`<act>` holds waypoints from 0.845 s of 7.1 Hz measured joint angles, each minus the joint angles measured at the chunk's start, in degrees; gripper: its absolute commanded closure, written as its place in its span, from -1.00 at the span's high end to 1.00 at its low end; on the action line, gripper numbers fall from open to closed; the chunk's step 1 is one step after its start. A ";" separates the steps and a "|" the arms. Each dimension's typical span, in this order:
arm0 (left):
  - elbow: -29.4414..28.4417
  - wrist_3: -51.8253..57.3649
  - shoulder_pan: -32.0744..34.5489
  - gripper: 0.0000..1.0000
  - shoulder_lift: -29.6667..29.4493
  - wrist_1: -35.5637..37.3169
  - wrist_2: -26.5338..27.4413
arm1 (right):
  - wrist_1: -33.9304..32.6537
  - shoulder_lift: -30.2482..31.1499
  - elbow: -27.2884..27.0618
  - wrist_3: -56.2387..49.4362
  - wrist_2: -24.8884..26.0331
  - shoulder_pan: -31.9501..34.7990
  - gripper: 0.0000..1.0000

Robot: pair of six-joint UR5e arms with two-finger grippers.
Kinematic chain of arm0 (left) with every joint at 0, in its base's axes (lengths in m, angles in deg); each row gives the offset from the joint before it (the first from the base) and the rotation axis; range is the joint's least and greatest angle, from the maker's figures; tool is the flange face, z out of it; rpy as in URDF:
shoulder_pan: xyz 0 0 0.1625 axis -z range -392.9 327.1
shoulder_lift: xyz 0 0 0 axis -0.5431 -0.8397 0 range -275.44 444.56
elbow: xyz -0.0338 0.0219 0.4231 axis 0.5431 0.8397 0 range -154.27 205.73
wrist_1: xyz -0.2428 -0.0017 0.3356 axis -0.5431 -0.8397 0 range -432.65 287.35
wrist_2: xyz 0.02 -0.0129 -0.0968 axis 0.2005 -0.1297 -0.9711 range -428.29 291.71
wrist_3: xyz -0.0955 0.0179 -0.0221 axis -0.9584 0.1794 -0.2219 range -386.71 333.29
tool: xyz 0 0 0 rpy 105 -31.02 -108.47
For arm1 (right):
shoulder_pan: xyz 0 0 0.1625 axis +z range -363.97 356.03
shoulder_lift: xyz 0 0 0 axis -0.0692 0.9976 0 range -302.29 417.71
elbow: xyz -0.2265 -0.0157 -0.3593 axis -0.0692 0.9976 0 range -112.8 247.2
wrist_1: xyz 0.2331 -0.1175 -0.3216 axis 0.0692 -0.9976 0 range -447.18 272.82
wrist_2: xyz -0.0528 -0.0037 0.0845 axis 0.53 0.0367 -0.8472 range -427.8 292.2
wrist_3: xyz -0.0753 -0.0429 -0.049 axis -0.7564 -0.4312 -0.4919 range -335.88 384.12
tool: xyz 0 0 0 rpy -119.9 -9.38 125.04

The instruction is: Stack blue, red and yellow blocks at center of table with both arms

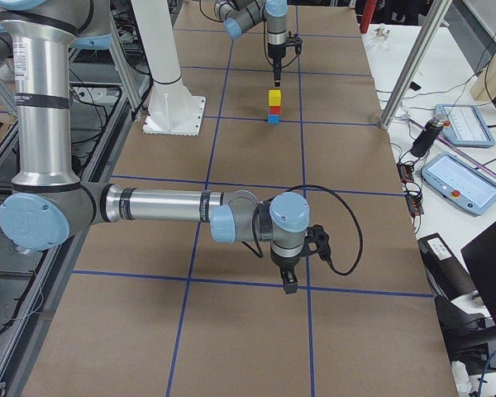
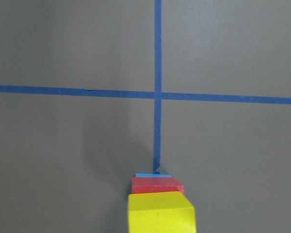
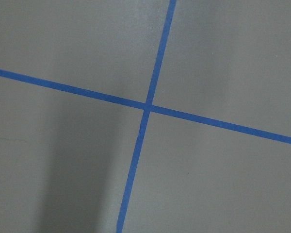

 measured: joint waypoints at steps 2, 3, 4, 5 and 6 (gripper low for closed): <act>13.46 12.46 5.52 1.00 11.44 6.12 -2.12 | 0.00 1.18 0.09 -0.14 -0.01 0.00 1.00; 17.61 20.19 9.85 1.00 17.40 7.83 -4.22 | 0.00 1.74 0.13 -0.12 -0.05 0.00 1.00; 19.70 28.27 15.04 1.00 22.89 8.52 -6.84 | 0.00 2.14 0.15 -0.05 -0.15 0.00 1.00; 20.40 36.28 21.11 1.00 28.44 8.62 -9.59 | 0.00 2.34 0.15 -0.01 -0.22 0.00 1.00; 20.34 44.77 27.53 1.00 34.20 8.38 -11.44 | 0.00 2.44 0.13 0.00 -0.28 0.00 1.00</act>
